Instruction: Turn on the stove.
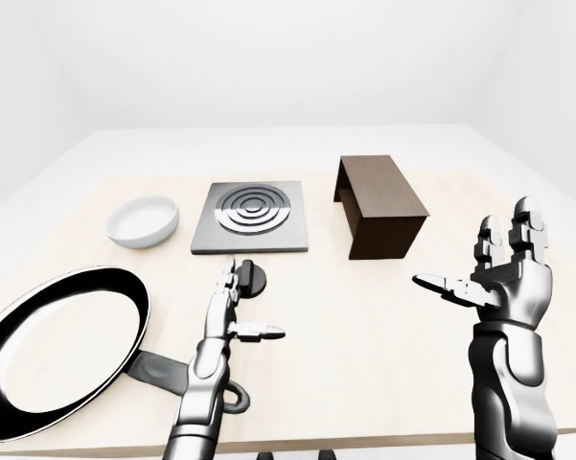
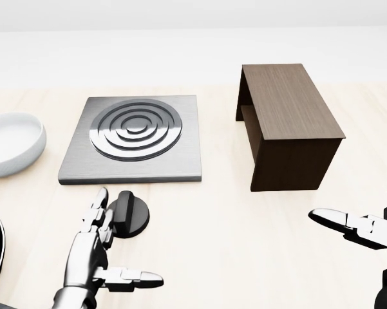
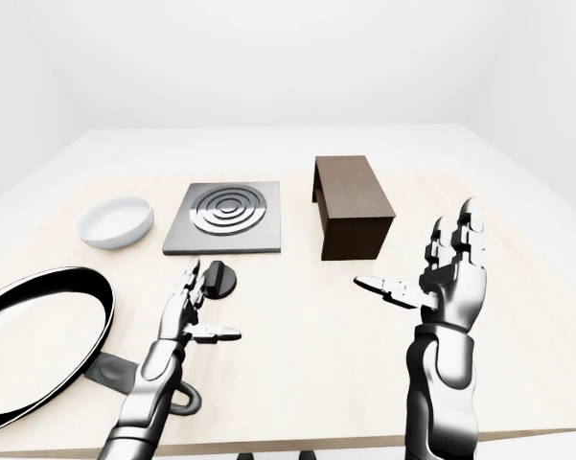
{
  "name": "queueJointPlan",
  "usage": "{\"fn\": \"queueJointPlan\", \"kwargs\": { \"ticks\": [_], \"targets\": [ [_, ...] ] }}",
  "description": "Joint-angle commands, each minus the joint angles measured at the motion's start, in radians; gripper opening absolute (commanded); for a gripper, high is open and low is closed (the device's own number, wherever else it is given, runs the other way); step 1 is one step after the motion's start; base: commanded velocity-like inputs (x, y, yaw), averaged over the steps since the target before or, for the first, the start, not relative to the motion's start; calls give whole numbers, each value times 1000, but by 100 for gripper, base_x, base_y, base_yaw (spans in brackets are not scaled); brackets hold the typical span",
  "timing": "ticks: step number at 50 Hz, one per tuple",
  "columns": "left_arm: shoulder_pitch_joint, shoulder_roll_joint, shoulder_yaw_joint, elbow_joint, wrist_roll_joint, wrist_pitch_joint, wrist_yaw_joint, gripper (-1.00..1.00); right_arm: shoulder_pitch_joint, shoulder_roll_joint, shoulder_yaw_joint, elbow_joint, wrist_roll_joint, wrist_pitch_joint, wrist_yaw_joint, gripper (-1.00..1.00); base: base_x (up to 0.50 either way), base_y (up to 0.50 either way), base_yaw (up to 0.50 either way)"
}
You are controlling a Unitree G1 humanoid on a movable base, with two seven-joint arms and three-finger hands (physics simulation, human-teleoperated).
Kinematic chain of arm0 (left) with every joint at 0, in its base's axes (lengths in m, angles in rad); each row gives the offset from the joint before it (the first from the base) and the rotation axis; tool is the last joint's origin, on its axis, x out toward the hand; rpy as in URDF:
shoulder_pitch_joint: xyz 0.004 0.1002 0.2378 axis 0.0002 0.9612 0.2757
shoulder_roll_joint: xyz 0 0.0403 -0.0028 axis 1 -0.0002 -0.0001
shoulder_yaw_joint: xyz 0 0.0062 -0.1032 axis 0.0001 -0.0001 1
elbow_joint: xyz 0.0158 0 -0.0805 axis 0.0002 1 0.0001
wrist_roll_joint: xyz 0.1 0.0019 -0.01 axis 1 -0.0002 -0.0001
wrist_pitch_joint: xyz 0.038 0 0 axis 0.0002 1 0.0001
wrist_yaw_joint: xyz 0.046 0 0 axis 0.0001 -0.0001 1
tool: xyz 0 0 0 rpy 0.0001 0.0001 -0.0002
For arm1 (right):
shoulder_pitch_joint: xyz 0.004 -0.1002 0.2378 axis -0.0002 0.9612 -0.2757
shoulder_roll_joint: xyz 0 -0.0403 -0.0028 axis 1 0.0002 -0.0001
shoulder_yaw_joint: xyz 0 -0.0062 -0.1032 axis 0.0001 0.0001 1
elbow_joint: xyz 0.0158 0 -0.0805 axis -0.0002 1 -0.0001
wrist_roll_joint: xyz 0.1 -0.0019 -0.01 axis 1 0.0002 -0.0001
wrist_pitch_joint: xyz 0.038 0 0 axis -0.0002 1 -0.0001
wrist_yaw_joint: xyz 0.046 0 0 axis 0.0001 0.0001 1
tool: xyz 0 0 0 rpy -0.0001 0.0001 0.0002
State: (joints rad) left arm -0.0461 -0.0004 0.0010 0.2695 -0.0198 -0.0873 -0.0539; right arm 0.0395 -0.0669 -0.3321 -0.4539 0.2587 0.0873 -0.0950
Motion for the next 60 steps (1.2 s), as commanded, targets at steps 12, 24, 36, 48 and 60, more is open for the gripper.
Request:
{"fn": "queueJointPlan", "kwargs": {
  "ticks": [12,24,36,48,60],
  "targets": [
    [34,-23,-49,-14,29,0,-1,100,4,2,0,2,0,0,3,100,0,0,0],
    [62,-28,-71,-77,35,0,-5,100,4,2,1,5,-1,0,2,100,0,0,0],
    [41,-26,-66,-73,34,0,-7,100,4,3,4,1,-2,0,1,100,0,0,0],
    [-70,-36,-60,54,48,0,3,100,1,2,3,-10,-1,0,-1,100,0,0,0],
    [-164,-35,-38,192,51,0,8,100,4,4,4,-7,-2,0,2,100,0,0,0]
  ]
}}
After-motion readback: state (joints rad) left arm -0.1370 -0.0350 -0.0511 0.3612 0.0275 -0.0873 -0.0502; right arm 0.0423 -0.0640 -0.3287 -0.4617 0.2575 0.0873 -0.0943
